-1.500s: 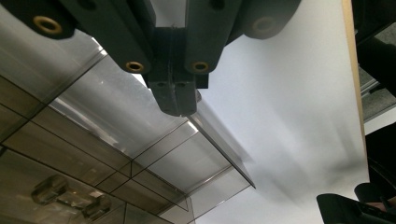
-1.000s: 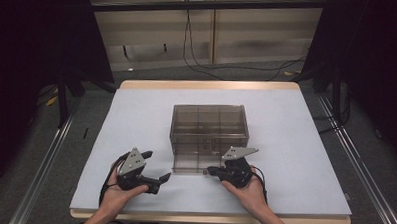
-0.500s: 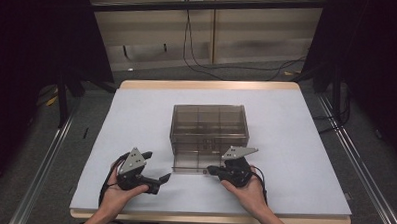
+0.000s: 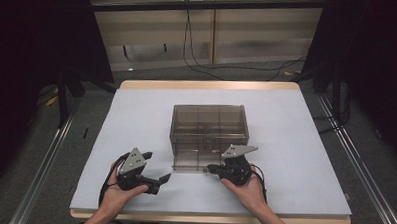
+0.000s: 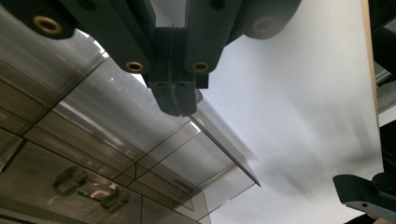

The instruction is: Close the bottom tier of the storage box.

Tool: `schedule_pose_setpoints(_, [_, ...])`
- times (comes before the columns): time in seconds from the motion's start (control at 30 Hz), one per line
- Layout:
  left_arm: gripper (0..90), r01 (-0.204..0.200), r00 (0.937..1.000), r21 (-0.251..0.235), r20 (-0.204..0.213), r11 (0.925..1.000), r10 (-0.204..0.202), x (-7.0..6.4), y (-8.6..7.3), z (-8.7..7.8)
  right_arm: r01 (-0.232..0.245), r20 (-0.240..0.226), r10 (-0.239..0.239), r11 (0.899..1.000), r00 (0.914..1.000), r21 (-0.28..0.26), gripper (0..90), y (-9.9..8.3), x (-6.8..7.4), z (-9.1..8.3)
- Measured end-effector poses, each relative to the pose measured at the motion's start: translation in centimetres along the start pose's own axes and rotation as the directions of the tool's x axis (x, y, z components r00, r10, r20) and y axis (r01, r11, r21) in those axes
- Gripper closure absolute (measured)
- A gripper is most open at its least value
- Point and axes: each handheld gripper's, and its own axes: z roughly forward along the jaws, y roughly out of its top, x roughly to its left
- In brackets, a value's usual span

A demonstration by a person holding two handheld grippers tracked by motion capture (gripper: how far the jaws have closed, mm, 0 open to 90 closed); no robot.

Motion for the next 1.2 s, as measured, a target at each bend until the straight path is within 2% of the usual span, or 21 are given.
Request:
schedule_pose_setpoints(0.47, [3.7, 0.003, 1.0, -0.001, -0.001, 1.0, -0.003, -0.07, -0.02, 0.08, -0.008, 0.003, 0.008, 1.0, 1.0, -0.004, 90.0, 0.0, -0.07, -0.07])
schedule_pose_setpoints(0.57, [3.7, -0.006, 1.0, -0.001, 0.001, 1.0, 0.006, 0.03, -0.01, 0.03, -0.012, 0.011, 0.012, 1.0, 0.9999, -0.004, 90.0, -0.01, 0.02, -0.08])
schedule_pose_setpoints(0.77, [3.7, 0.003, 1.0, -0.003, 0.0, 1.0, -0.003, -0.06, -0.04, 0.16, -0.015, 0.017, 0.015, 1.0, 0.9997, -0.003, 90.0, 0.1, 0.09, 0.09])
schedule_pose_setpoints(0.87, [3.7, -0.001, 1.0, -0.005, -0.008, 1.0, 0.001, 0.01, -0.01, 0.04, -0.034, 0.028, 0.033, 0.999, 0.9991, 0.004, 90.0, 0.42, 0.23, 0.51])
schedule_pose_setpoints(0.9, [3.7, -0.003, 1.0, -0.006, -0.006, 1.0, 0.003, 0.02, -0.02, -0.01, -0.026, 0.04, 0.025, 1.0, 0.9989, 0.005, 90.0, 0.46, 0.37, 0.63])
schedule_pose_setpoints(1.2, [3.7, -0.005, 1.0, -0.007, -0.006, 1.0, 0.005, -0.02, -0.02, -0.03, -0.021, 0.036, 0.021, 1.0, 0.9991, -0.006, 90.0, 0.36, 0.26, 0.63])
